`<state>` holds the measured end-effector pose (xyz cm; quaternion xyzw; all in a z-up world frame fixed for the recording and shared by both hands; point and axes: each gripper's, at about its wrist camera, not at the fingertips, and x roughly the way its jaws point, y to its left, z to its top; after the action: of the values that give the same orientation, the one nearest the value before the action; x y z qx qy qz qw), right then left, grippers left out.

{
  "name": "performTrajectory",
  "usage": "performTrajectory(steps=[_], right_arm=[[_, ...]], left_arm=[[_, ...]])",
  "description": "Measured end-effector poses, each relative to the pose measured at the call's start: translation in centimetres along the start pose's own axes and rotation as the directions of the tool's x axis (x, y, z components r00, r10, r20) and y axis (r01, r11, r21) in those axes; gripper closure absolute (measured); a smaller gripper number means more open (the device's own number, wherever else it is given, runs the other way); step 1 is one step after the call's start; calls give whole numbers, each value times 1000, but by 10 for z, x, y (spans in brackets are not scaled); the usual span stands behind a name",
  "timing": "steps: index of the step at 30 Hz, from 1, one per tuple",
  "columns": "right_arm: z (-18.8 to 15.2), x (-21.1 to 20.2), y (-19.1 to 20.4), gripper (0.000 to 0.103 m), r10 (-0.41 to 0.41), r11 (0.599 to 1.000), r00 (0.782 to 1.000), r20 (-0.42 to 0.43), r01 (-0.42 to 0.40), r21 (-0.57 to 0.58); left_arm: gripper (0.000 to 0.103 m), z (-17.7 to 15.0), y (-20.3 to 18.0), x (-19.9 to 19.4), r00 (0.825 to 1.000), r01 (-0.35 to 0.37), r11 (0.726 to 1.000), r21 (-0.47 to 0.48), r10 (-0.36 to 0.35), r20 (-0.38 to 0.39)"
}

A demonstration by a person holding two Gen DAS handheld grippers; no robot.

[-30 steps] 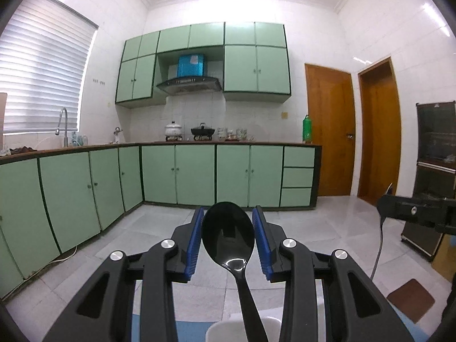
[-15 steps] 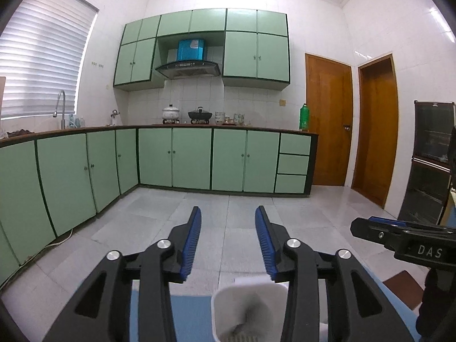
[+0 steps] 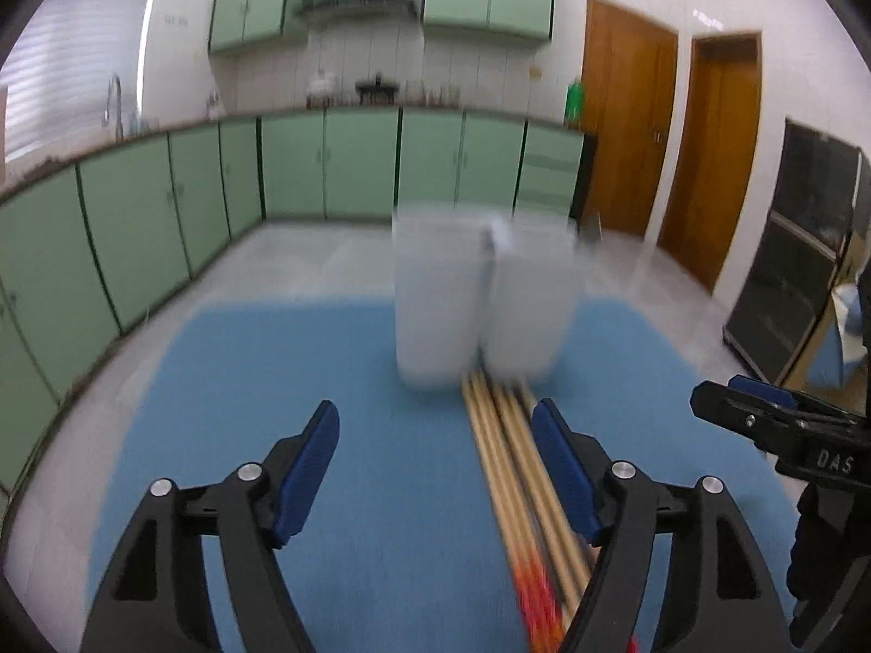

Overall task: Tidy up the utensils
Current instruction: 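Lower both spoons into the white caddy and open both tools, then move both tools back over the chopstick bundle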

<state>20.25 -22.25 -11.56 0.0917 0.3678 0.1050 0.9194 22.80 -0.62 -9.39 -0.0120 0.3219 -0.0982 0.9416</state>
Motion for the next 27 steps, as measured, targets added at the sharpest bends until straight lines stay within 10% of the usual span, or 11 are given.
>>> performTrajectory(steps=[10, 27], right_arm=[[-96, -17, 37, 23, -28, 998, 992, -126, 20, -66], [-109, -1, 54, 25, -192, 966, 967, -165, 156, -209]], left_arm=[[30, -69, 3, -10, 984, -51, 998, -22, 47, -173], [26, -94, 3, -13, 970, -62, 998, -28, 53, -236]])
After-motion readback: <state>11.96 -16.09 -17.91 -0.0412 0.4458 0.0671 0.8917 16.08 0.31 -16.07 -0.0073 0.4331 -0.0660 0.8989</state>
